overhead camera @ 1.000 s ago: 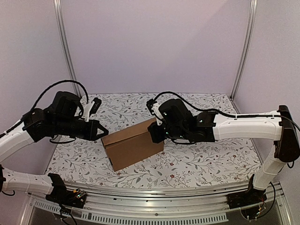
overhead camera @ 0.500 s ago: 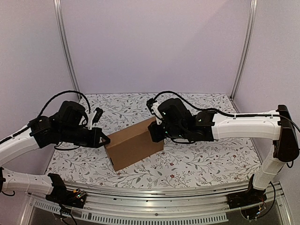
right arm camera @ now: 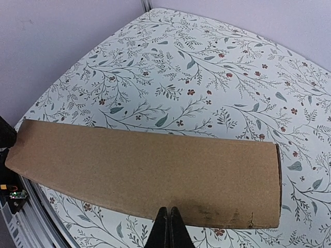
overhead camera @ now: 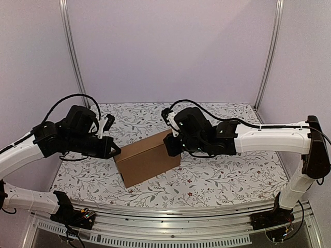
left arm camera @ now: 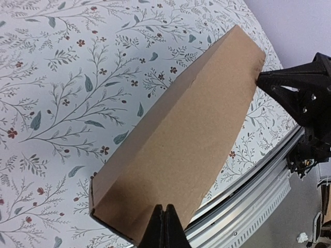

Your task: Fold the paper box

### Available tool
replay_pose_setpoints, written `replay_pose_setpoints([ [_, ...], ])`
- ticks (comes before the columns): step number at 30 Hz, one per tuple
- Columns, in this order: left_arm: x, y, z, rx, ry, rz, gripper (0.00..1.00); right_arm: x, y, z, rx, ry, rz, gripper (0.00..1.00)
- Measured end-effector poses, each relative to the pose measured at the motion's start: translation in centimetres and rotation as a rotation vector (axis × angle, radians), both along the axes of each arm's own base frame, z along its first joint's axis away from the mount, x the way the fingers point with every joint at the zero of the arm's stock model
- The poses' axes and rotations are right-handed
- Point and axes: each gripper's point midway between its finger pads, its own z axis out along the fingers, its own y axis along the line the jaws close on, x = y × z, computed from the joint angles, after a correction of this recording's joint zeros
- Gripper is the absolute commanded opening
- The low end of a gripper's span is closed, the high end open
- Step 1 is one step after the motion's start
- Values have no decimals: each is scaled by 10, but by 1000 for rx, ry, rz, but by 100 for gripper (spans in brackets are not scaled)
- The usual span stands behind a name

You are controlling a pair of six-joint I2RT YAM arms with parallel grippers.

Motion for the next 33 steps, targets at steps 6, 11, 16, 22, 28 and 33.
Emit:
replay_pose_setpoints([
  [6, 16, -6, 34, -10, -93, 0, 0, -2, -9, 15, 9, -16, -11, 0],
  [11, 36, -6, 53, 4, -159, 25, 0, -9, -27, 34, 45, -32, -25, 0],
  [16, 59, -2, 33, 52, -131, 61, 0, -13, -47, 9, 45, 2, -82, 0],
  [22, 79, -6, 8, 55, -83, 67, 0, -20, -63, -52, 9, 115, -161, 0],
  [28, 80, -14, -20, 54, -21, 36, 0, -14, -52, -72, 69, 179, -220, 0],
  [33, 78, -24, -29, 27, 13, 1, 0, -3, -43, -88, 117, 242, -272, 0],
])
